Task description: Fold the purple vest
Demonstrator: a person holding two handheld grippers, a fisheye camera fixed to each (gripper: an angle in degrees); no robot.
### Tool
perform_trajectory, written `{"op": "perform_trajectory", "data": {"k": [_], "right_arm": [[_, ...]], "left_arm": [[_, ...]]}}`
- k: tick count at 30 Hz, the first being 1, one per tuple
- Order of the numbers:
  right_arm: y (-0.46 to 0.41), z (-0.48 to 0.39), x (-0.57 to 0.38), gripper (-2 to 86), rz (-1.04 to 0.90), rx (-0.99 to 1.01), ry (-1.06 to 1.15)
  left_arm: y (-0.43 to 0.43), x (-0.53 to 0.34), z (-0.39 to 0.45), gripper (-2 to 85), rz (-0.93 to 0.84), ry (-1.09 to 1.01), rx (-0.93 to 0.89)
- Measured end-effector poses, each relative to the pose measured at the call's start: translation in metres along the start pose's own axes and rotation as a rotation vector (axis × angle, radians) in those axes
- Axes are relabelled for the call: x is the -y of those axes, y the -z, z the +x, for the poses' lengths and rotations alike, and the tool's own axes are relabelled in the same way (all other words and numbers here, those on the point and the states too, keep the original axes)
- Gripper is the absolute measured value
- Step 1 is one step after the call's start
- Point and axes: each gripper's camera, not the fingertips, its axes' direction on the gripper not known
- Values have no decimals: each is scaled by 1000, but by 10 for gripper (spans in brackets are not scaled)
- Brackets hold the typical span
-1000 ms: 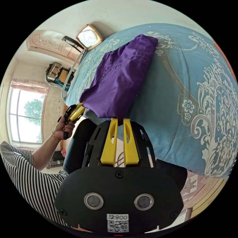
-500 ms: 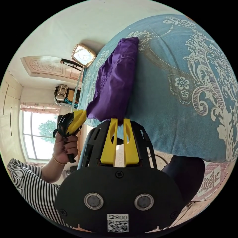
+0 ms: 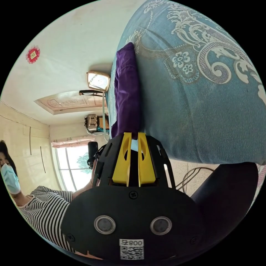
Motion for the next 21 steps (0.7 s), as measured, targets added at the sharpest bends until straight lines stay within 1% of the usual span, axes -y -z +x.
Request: {"op": "perform_trajectory", "data": {"k": [2,5,9,11,12,17,21], "right_arm": [[1,10,-6,34,13,79,-28],[2,17,-12,33,24,134,-38],[1,21,-16,32,31,183,-42],[0,22,-19,32,32,184,-36],[-1,22,-20,32,32,181,-33],[-4,27,-25,33,34,179,-29],[-4,32,-29,35,26,185,-21]], "left_arm": [[-8,-12,-21,97,28,136,-247],[-20,-25,-40,132,32,251,-398],[-23,-34,-41,145,53,282,-456],[-19,-35,-39,141,107,292,-540],[-17,-34,-39,139,118,293,-546],[-3,-33,-39,59,172,322,-564],[6,-38,-33,37,185,320,-562]]}}
